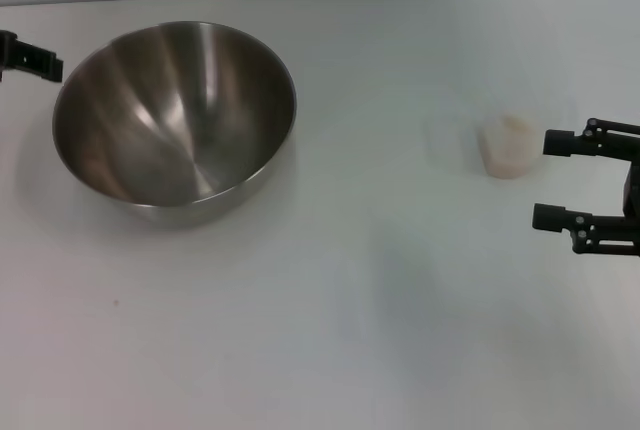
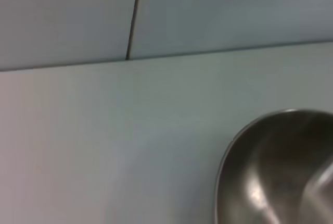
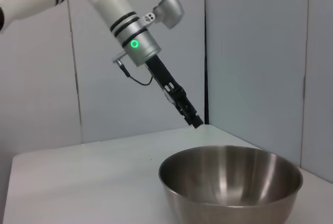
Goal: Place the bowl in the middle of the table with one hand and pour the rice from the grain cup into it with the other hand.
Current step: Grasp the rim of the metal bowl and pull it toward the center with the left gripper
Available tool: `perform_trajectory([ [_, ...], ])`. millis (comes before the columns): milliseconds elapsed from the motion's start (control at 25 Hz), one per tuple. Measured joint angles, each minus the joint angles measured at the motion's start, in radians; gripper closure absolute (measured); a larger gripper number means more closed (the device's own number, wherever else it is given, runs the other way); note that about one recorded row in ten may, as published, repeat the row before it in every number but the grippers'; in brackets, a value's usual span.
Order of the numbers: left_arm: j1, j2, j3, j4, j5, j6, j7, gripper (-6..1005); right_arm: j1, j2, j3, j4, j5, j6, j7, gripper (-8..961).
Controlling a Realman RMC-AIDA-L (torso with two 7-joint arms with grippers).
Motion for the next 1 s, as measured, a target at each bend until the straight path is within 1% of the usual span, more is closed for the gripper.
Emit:
perform_trajectory([
  [40,-0.014,-0.008,0.000,-0.005,0.031,0.002,-0.001,320,-0.001,0.000,0.000,0.001,0.000,0.000,-0.009,190],
  [120,-0.021,-0.011,0.000,-0.012,0.039,0.001,-0.001,323,-0.003,0.000,0.002,0.006,0.000,0.000,-0.029,190],
  [160,-0.040,-0.014,0.004,-0.049,0.047,0.001,-0.001,325,-0.003,0.000,0.005,0.008,0.000,0.000,-0.033,190],
  [240,-0.048,-0.014,0.005,-0.070,0.048,0.001,0.000,328,-0.003,-0.001,0.011,0.012,0.000,0.000,-0.037,190],
  [280,-0.059,-0.012,0.006,-0.099,0.049,0.001,0.001,330,-0.003,-0.001,0.013,0.012,0.000,0.000,-0.038,190],
  [400,-0.059,-0.012,0.006,-0.099,0.049,0.001,0.001,335,-0.004,-0.001,0.015,0.012,0.000,-0.001,-0.039,190],
  [440,-0.075,-0.010,0.010,-0.146,0.051,-0.011,0.005,336,-0.004,-0.001,0.015,0.012,0.000,-0.001,-0.039,190],
  [840,-0.080,-0.009,0.037,-0.158,0.066,-0.066,0.006,353,-0.009,-0.001,0.017,0.008,0.000,-0.008,-0.041,190],
  [1000,-0.082,-0.006,0.050,-0.204,0.069,-0.088,0.008,359,-0.010,-0.001,0.017,0.008,0.000,-0.007,-0.042,190],
])
